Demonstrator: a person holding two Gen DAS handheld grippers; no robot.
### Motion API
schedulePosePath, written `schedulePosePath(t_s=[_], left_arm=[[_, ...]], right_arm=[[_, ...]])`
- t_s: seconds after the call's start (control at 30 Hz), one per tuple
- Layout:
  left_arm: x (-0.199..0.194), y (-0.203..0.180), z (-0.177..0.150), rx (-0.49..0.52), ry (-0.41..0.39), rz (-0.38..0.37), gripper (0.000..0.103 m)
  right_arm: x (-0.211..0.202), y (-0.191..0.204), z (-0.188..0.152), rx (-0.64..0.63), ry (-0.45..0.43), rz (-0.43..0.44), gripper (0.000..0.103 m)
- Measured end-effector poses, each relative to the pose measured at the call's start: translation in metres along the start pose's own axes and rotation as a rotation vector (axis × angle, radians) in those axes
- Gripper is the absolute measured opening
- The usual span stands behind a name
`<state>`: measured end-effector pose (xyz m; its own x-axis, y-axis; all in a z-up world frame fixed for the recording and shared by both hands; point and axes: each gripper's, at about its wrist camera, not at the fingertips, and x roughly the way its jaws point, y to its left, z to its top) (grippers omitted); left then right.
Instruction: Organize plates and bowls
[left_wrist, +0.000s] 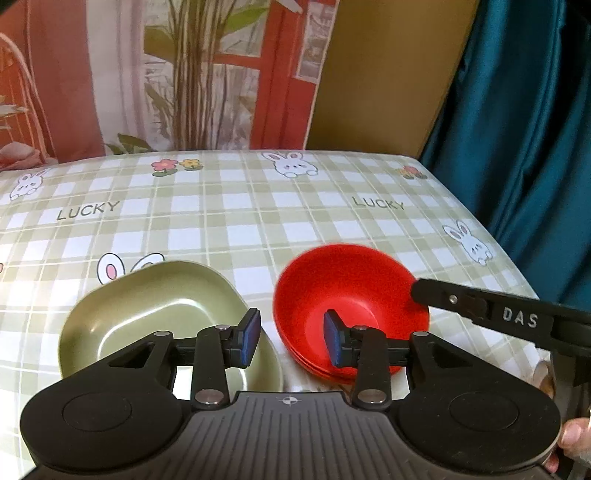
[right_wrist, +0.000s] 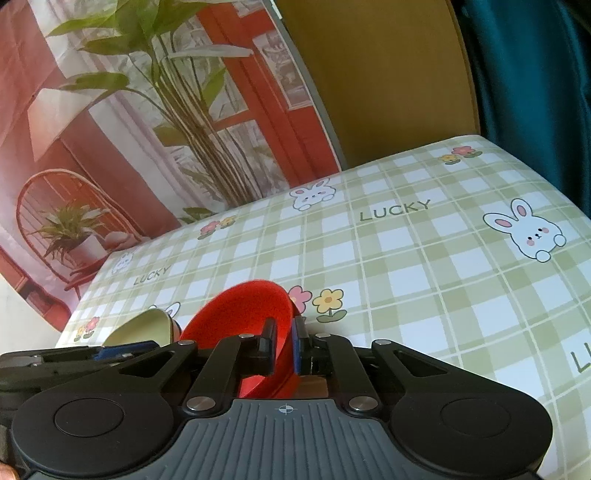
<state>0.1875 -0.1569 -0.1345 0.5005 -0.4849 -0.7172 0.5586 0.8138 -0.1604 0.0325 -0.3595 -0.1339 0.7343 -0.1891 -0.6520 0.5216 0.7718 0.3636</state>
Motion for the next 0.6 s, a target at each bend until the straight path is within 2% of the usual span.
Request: schedulePosePath(t_s=[0.13, 0.3, 0.6], left_arm=[[0.001, 0.007, 0.005, -0.026, -0.012, 0.002, 0.039], [0.003, 0.008, 0.009, -0.028, -0.028, -0.006, 0.039], [0.018, 0.0, 0.01, 0.025, -0.012, -0.013, 0.039]], right_arm=[[0.001, -0.002, -0.001, 0.006, 0.003, -0.003, 0.01], [0.007, -0.002, -0.005, -0.021, 0.009, -0.043, 0.017], [0.02, -0.007, -0.013, 0.03, 0.071, 0.006, 0.017]])
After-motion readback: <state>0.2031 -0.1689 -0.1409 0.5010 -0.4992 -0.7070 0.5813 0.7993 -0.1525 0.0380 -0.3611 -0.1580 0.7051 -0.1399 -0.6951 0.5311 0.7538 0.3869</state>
